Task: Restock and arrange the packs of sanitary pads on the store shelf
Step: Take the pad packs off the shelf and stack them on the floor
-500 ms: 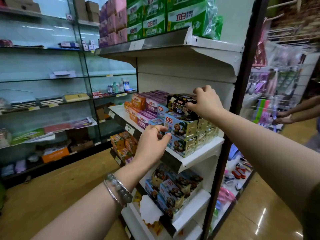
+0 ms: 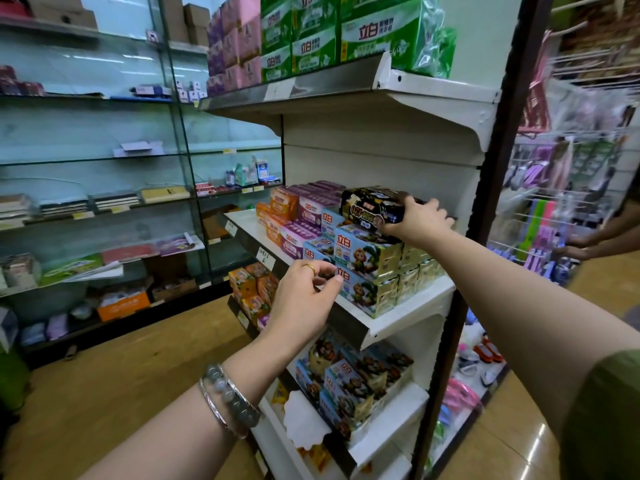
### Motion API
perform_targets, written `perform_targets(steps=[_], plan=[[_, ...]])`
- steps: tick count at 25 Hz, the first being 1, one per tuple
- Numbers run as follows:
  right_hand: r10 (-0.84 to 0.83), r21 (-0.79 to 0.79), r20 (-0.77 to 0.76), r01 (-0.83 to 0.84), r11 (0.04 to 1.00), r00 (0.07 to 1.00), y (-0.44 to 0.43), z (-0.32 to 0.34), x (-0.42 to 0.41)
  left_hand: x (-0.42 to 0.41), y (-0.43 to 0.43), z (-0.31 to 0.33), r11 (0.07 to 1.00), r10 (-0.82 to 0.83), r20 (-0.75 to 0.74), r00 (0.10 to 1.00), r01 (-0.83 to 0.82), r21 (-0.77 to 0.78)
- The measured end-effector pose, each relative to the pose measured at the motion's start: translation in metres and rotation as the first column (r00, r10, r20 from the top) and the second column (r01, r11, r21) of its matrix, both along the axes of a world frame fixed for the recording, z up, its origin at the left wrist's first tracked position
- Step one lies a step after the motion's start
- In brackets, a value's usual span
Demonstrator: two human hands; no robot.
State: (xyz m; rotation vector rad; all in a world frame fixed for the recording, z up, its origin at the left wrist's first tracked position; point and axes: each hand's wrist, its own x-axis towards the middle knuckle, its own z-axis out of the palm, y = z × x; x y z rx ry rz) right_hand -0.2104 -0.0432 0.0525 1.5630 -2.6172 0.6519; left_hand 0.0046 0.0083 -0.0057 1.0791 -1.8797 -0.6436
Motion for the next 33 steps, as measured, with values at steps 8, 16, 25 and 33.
perform_targets(steps=[8,16,25,33], plan=[[0.210,-0.287,0.114,-0.170,0.943,0.971,0.024,0.004,0.019,0.013,0.011,0.002,1.000,-0.027,-0.036,0.999,0.026,-0.014],[0.608,-0.545,0.498,-0.323,0.774,0.618,0.072,0.036,0.058,0.038,0.002,0.019,0.999,-0.034,-0.213,0.977,0.041,0.030],[0.603,-0.445,0.596,-0.408,0.797,0.530,0.105,0.041,0.073,0.053,0.016,0.028,0.990,-0.125,-0.354,0.927,0.140,0.017],[0.583,-0.496,0.704,-0.307,0.812,0.406,0.118,0.042,0.082,0.074,0.039,0.014,0.970,-0.216,-0.438,0.873,0.244,0.009]])
